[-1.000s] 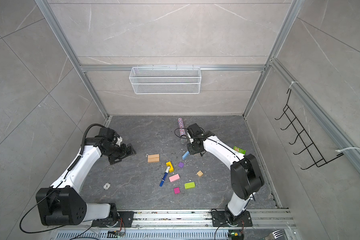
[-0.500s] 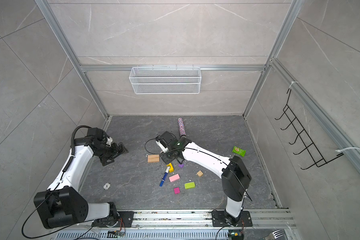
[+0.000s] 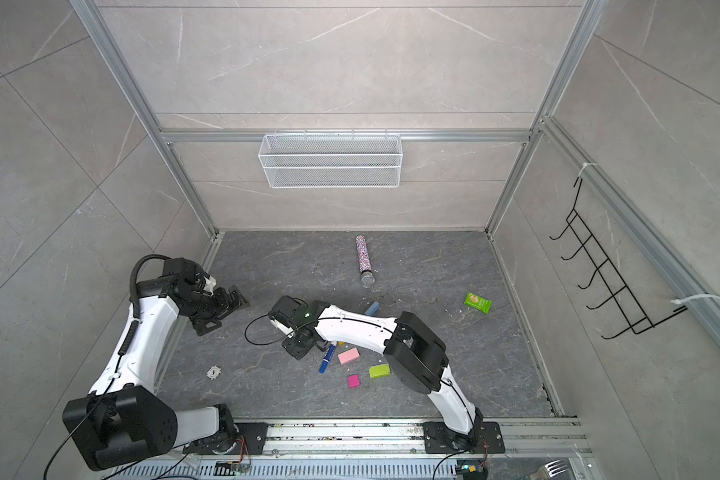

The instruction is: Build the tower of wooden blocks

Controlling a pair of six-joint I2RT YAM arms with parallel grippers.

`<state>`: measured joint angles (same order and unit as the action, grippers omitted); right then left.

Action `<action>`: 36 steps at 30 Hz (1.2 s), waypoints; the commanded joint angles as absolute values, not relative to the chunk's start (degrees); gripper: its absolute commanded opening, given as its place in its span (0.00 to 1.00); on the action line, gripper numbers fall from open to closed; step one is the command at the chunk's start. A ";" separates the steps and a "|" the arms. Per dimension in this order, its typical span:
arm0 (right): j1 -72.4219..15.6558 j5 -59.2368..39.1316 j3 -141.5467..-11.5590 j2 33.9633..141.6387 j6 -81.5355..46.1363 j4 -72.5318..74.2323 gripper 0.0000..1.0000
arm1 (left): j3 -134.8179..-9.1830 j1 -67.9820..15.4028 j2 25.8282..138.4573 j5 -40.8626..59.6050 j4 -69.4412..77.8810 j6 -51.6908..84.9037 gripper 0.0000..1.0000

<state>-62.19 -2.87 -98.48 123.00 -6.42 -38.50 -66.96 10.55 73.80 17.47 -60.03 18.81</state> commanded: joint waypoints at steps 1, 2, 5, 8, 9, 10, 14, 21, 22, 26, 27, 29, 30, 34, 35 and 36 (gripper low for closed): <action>-62.18 -3.95 -99.51 124.81 -8.62 -36.95 0.00 | -67.06 10.96 72.51 16.90 -61.35 17.58 0.99; -62.22 -4.04 -99.33 125.06 -8.76 -36.74 0.00 | -66.92 10.96 72.66 16.78 -61.34 17.50 0.99; -62.42 -4.10 -99.51 126.50 -9.00 -36.65 0.00 | -66.83 10.99 73.11 16.50 -61.39 17.73 0.99; -62.44 -4.22 -99.71 127.65 -9.48 -36.67 0.00 | -67.28 10.95 73.82 16.76 -61.52 17.75 0.99; -62.40 -4.20 -99.67 127.99 -9.57 -36.69 0.00 | -67.38 10.92 74.05 16.73 -61.66 17.68 0.99; -62.43 -4.06 -99.71 128.27 -9.56 -36.72 0.00 | -67.47 10.99 74.18 16.78 -61.69 17.60 0.99; -62.41 -3.18 -99.75 129.17 -9.63 -36.99 0.01 | -67.32 10.97 74.68 16.78 -61.55 17.03 0.99; -62.44 -3.00 -99.29 128.75 -10.33 -36.96 0.18 | -67.11 10.94 75.30 17.22 -61.46 16.52 0.99; -62.42 -2.99 -98.79 128.15 -10.55 -36.57 0.23 | -67.15 10.90 75.29 17.52 -61.44 16.42 0.99; -62.32 -2.39 -96.96 124.15 -11.11 -35.52 0.41 | -67.58 10.49 75.76 18.78 -61.28 15.93 0.99; -62.31 -2.12 -96.51 122.99 -11.25 -35.51 0.45 | -67.74 10.06 75.93 19.03 -61.22 15.91 0.99; -62.18 -1.74 -95.56 120.46 -11.75 -35.42 0.52 | -67.93 9.14 76.20 18.97 -61.11 16.37 0.99; -62.14 -1.77 -95.18 119.28 -12.15 -35.50 0.54 | -68.02 8.41 76.25 19.04 -60.95 16.67 0.99; -61.82 -0.53 -93.14 113.67 -13.83 -37.25 0.67 | -69.02 3.81 76.27 17.83 -60.30 17.39 0.99; -61.53 -0.25 -92.18 112.06 -14.29 -37.61 0.71 | -69.32 2.59 76.38 17.69 -60.06 17.49 0.99; -61.36 -0.14 -91.15 110.75 -14.69 -37.62 0.74 | -69.49 1.41 76.51 17.36 -59.74 17.53 1.00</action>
<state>-62.00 -1.72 -93.19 115.72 -12.60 -35.94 -67.02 4.01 76.12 16.97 -59.94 17.50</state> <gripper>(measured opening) 0.726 0.995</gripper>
